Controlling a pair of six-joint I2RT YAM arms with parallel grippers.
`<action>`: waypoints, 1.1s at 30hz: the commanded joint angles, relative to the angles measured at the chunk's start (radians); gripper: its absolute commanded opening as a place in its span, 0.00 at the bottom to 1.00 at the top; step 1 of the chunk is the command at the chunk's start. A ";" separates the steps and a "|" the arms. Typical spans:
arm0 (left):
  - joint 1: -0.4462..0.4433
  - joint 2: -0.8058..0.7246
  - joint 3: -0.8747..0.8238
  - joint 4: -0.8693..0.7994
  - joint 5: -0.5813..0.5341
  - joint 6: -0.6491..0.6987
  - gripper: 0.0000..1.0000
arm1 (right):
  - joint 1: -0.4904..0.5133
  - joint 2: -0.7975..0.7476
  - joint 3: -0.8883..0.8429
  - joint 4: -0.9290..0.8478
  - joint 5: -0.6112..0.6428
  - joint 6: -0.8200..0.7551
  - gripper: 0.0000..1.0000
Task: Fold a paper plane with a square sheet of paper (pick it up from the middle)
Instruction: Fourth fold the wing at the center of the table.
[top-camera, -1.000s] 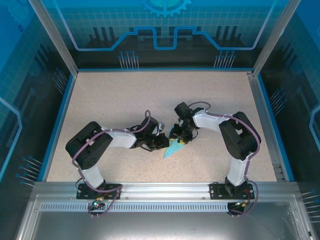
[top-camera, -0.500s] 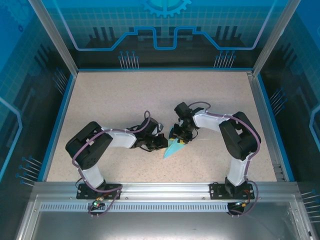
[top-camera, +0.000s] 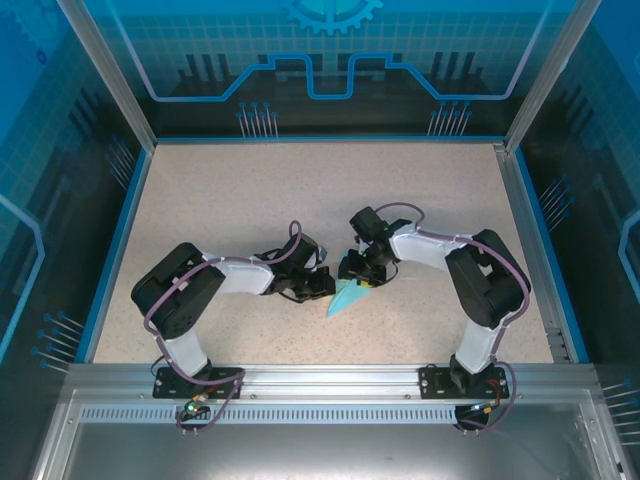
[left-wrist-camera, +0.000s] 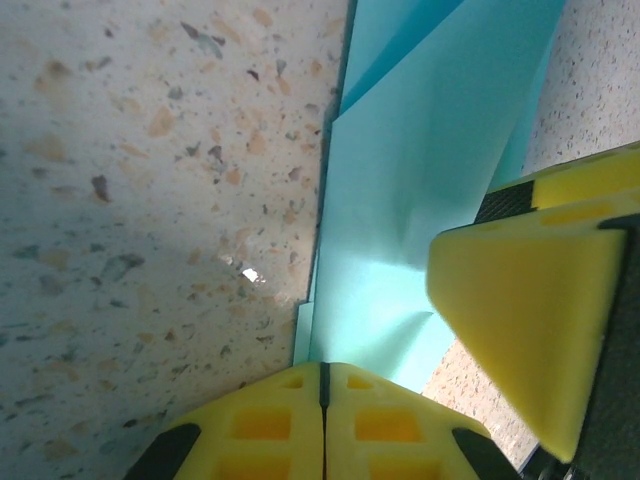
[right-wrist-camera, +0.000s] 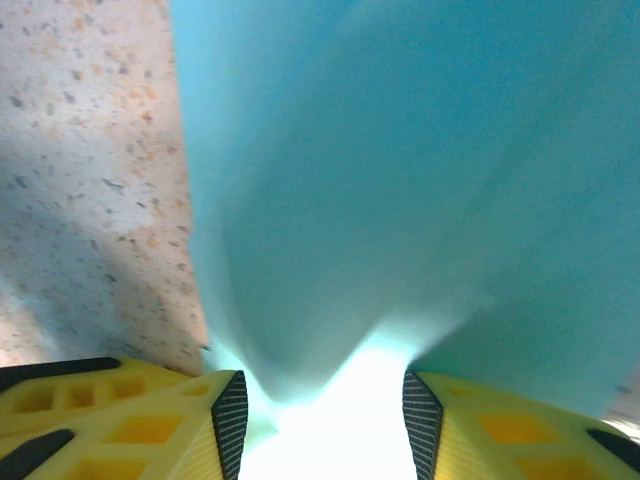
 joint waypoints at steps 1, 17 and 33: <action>-0.005 0.028 0.005 -0.085 -0.040 0.024 0.06 | 0.005 -0.076 -0.024 -0.039 0.053 -0.037 0.49; -0.005 0.033 0.002 -0.088 -0.039 0.017 0.05 | -0.009 -0.178 -0.216 0.374 -0.132 -0.037 0.26; -0.004 0.029 0.002 -0.089 -0.042 0.003 0.05 | -0.053 -0.141 -0.305 0.510 -0.211 -0.041 0.22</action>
